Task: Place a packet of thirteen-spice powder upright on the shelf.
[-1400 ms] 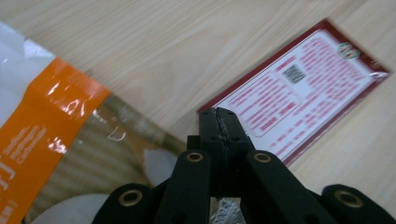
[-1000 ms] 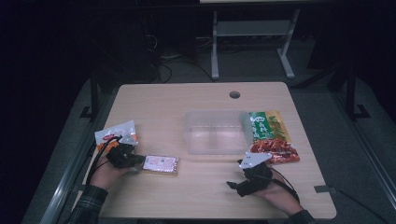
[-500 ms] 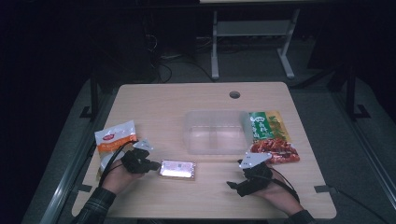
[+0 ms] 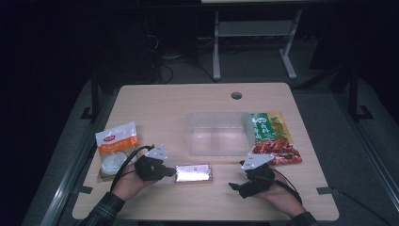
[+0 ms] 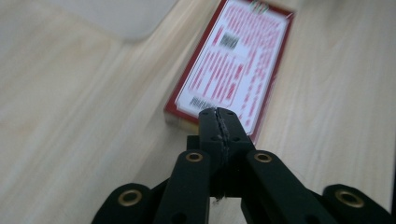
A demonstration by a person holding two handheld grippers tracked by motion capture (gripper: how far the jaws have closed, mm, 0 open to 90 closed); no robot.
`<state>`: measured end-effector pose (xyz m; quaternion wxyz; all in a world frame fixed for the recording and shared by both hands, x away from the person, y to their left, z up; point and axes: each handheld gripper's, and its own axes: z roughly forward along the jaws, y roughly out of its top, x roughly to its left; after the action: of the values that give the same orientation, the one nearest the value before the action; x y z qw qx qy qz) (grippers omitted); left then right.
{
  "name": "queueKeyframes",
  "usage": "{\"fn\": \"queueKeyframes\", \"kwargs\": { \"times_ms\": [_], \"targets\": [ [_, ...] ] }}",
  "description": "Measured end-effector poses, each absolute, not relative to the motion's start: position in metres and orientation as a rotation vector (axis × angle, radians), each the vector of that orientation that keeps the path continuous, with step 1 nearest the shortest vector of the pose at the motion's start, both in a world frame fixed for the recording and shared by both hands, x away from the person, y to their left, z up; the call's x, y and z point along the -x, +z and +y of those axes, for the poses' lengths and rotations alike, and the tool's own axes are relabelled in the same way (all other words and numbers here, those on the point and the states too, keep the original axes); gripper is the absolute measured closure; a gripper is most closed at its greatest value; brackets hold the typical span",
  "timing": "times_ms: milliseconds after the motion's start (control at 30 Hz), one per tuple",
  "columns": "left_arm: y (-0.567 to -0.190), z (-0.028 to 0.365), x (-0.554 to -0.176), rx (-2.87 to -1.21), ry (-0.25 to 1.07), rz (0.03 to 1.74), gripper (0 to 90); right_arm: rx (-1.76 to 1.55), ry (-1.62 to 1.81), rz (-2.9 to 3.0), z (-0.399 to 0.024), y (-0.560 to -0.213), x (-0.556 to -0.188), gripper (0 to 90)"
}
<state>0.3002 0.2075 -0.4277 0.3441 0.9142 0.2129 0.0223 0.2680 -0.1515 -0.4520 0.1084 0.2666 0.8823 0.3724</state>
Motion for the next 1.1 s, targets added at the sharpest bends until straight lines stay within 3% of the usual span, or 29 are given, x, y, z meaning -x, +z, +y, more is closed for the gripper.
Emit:
{"fn": "queueKeyframes", "kwargs": {
  "times_ms": [133,300,433,733,1100],
  "targets": [
    [-0.424,0.208,-0.299,-2.353,0.099,0.432,68.3,-0.783,1.096,2.599,-0.151,-0.452,-0.268,12.7],
    [-0.426,0.205,-0.303,-2.334,0.054,0.369,47.6,-0.778,1.094,2.602,-0.151,-0.452,-0.268,12.7],
    [-0.435,0.201,-0.306,-2.382,0.05,0.339,37.2,-0.775,1.094,2.604,-0.151,-0.453,-0.268,12.7],
    [-0.445,0.195,-0.316,-2.413,0.065,0.295,26.8,-0.77,1.09,2.614,-0.15,-0.453,-0.268,12.7],
    [-0.457,0.188,-0.318,-2.466,0.031,0.265,28.0,-0.765,1.089,2.621,-0.149,-0.454,-0.268,12.8]
  ]
}}
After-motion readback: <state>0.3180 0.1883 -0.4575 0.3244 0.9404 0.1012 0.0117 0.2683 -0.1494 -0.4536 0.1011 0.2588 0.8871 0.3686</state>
